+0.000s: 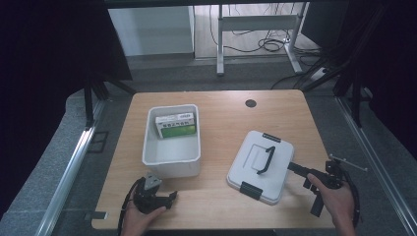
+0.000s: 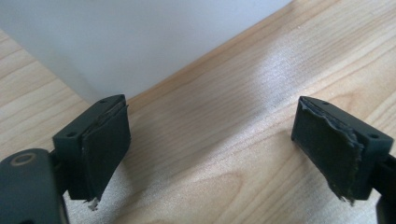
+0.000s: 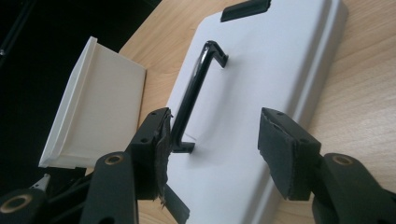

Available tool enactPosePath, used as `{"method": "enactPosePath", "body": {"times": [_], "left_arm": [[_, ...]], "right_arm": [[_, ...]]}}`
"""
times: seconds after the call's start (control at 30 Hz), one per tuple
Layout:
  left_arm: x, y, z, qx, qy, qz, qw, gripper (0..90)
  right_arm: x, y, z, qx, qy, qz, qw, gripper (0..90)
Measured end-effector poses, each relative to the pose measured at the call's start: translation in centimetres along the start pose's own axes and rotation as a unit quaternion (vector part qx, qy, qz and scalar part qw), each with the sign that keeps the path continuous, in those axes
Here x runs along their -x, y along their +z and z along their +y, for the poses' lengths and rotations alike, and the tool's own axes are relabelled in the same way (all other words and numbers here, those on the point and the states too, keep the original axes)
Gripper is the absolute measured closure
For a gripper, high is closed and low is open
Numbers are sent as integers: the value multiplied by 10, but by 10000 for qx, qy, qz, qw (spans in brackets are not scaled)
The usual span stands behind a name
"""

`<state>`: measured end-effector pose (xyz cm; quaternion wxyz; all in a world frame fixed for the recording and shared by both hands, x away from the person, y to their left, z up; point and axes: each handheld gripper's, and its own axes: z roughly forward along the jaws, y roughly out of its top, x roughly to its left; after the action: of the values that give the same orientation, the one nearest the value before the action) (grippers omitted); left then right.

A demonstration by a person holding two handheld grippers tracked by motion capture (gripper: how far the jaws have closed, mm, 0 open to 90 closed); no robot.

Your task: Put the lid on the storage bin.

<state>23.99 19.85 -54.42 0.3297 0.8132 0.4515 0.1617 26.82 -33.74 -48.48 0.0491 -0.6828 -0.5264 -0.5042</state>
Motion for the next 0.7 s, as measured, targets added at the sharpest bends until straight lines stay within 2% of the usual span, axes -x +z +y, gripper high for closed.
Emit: {"method": "enactPosePath", "body": {"times": [0.2, 0.4, 0.53, 0.7], "left_arm": [[0, -1, -1, 15, 0, -11, 10000, 124], [-2, -1, -1, 12, 33, -29, 10000, 127], [-3, -1, -1, 13, 47, -28, 10000, 126], [-3, -1, -1, 6, 50, -26, 10000, 124]], "right_arm": [[3, -2, 1, 28, 40, -89, 9999, 442], [-2, 2, -2, -2, -73, -221, 9997, 442], [2, 3, -5, -70, -3, -291, 9996, 442], [6, 4, -3, -108, -34, -411, 9991, 442]]}}
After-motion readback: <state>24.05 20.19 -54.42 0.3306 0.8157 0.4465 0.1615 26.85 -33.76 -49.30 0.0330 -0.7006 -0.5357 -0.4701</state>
